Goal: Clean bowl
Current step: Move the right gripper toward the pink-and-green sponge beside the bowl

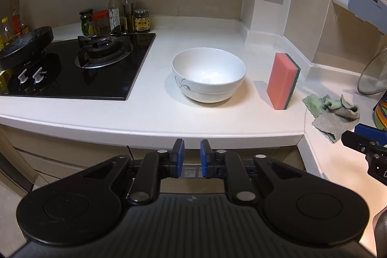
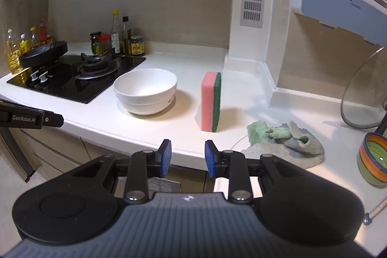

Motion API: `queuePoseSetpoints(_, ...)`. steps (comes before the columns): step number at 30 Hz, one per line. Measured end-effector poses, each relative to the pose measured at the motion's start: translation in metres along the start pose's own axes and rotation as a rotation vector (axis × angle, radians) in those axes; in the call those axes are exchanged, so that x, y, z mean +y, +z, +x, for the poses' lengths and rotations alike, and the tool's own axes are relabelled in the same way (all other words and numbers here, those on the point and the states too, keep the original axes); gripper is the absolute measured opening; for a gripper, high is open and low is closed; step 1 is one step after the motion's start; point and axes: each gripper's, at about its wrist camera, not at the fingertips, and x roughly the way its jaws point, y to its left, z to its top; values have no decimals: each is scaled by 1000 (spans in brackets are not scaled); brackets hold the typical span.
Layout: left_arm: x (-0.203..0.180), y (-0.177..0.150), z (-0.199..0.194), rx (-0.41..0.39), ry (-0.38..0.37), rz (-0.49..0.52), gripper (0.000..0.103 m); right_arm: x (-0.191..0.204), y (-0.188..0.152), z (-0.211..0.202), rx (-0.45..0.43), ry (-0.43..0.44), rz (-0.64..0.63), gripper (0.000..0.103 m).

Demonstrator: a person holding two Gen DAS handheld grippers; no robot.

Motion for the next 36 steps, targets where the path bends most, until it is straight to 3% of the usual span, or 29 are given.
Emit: queuePoseSetpoints(36, -19, -2, 30, -1, -50, 4, 15, 11, 11, 4, 19, -52, -28, 25)
